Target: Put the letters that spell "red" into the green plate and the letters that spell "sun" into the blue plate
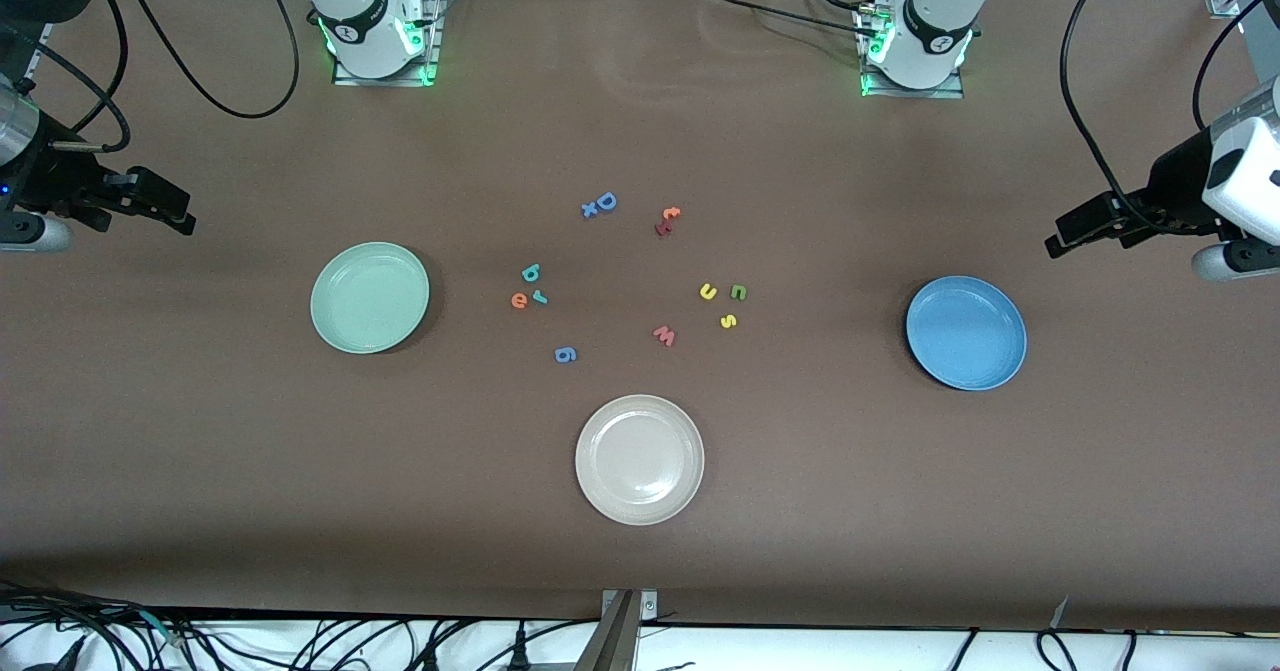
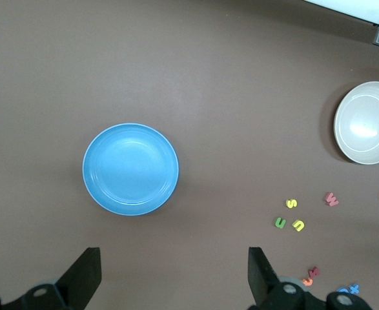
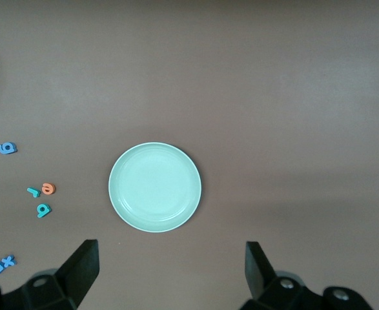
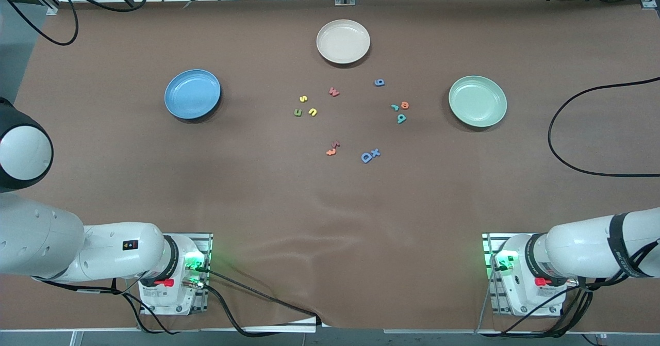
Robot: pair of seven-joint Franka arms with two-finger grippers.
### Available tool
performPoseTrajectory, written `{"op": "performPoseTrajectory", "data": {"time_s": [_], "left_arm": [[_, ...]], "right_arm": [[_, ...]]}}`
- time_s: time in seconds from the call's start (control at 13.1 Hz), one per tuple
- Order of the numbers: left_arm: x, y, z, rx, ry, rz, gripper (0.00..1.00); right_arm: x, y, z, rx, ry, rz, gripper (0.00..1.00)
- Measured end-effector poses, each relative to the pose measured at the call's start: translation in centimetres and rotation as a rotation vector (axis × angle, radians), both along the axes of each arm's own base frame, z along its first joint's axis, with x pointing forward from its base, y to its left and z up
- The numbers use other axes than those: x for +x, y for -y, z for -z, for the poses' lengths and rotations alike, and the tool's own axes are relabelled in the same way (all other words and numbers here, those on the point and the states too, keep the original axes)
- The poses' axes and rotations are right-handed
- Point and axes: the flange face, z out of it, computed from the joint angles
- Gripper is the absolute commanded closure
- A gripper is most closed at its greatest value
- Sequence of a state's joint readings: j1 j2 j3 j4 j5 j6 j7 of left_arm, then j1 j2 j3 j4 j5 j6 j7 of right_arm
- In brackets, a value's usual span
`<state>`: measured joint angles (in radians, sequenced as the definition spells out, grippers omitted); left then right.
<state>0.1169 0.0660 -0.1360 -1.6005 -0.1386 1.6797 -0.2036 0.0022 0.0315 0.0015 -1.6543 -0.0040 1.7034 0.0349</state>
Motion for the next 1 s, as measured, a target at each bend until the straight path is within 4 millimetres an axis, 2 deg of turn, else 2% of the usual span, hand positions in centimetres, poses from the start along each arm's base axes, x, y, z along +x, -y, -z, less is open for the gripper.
{"op": "performPoseTrajectory", "data": {"time_s": [0.31, 1.0], "left_arm": [[-0.1, 2.9, -1.5, 0.098, 0.034, 0.071, 0.00], [-0.1, 1.9, -1.6, 0.101, 0.032, 0.055, 0.00]], "right_arm": [[0.0, 0.0, 0.0, 0.000, 0.000, 0.000, 0.00], [0.0, 0.0, 0.0, 0.000, 0.000, 0.000, 0.00]]}}
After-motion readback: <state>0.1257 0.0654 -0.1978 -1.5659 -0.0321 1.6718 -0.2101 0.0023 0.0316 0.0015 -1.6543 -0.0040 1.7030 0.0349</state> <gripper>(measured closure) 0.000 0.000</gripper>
